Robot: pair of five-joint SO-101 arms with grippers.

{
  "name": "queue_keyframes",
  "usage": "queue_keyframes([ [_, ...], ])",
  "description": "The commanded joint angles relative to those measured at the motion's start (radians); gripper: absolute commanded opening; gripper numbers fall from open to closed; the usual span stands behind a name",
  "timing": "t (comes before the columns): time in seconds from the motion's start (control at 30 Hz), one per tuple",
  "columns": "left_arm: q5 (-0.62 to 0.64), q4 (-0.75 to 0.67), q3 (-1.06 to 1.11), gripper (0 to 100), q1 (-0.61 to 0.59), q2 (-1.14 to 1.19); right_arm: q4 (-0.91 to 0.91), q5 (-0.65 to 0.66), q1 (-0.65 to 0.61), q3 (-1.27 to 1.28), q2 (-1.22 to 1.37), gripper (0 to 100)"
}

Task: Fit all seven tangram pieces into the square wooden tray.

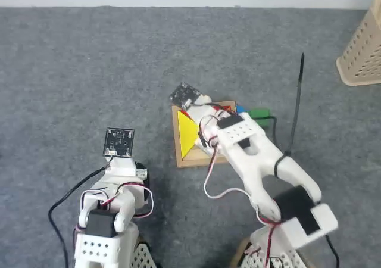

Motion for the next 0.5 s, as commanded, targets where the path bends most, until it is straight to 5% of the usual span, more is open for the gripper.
queue_keyframes([
  [0.0,-0.005,0.005,-0.008,1,-0.002,-0.015,-0.021,-0.031,0.012,-0.068,-0.008,0.7],
  [0.47,-0.005,0.005,-0.008,1,-0.002,-0.015,0.035,-0.002,0.002,0.157,-0.349,0.7],
])
